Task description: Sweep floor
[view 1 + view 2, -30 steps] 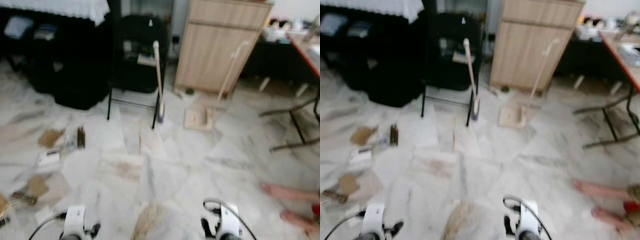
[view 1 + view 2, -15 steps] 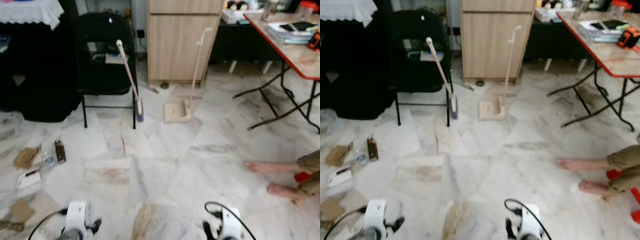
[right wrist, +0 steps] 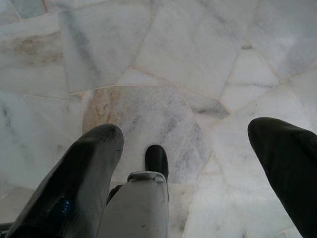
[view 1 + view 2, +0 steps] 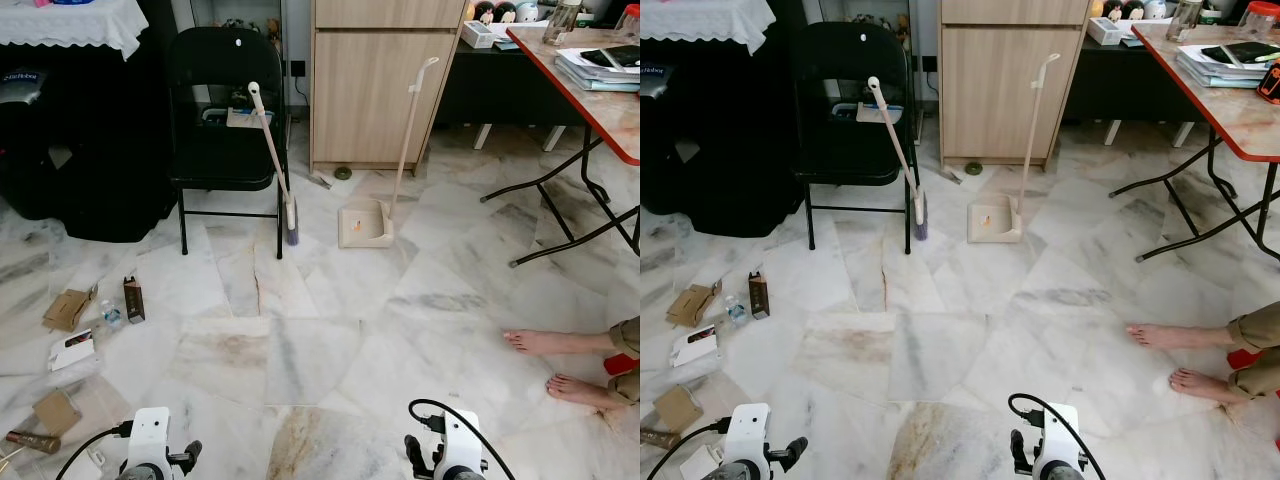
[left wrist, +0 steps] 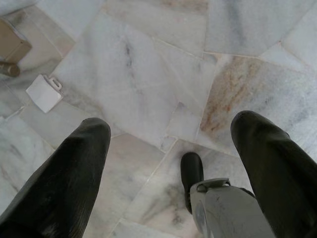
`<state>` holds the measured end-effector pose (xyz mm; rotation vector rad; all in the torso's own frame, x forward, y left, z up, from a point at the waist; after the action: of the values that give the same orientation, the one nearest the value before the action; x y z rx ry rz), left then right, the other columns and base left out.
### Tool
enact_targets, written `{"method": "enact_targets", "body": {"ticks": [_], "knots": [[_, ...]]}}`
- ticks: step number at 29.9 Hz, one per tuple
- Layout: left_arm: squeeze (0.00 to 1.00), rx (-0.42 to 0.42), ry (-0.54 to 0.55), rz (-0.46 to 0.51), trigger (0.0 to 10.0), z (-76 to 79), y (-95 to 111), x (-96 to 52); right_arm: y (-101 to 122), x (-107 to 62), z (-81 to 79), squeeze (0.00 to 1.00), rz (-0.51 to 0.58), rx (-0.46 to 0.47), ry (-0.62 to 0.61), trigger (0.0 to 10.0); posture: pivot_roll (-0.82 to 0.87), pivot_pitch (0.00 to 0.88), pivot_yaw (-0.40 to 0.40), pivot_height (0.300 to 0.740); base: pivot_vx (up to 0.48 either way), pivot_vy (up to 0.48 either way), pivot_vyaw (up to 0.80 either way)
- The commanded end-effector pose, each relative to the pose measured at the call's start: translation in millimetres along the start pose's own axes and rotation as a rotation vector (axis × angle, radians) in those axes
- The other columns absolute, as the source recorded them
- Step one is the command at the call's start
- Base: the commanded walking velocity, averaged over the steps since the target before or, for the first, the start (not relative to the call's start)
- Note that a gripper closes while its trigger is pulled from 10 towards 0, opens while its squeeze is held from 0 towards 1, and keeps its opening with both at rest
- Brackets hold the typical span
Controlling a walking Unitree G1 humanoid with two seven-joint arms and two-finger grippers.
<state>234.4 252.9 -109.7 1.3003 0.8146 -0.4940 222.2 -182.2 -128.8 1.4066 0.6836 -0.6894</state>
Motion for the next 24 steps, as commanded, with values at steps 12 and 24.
{"method": "enact_targets", "body": {"ticks": [12, 24], "knots": [[0.0, -0.002, 0.009, -0.039, 10.0, -3.0, -12.1, -1.8, -5.0, -1.4, 3.0, 0.0, -0.006, 0.002, -0.005, 10.0, -0.01, 0.088, -0.02, 0.74, 0.223, 0.0, 0.0], [0.0, 0.0, 0.002, -0.047, 10.0, -1.9, -14.1, -1.9, -5.1, -1.5, 2.5, 0.0, -0.005, 0.003, -0.008, 10.0, -0.01, 0.088, -0.017, 0.74, 0.421, 0.0, 0.0]]}}
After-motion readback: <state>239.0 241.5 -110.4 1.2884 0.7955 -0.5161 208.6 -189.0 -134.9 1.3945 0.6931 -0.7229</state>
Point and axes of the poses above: a point about 5 cm out from each wrist's last joint towards the gripper, its own x axis pointing out of the wrist towards the gripper, its own y axis along the axis of the wrist's last joint, z = x × y, the point moved 6 cm from there along x, pointing out of the wrist towards the gripper, and after that the axes turned 11 degrees about -x, right-handed, at the moved point
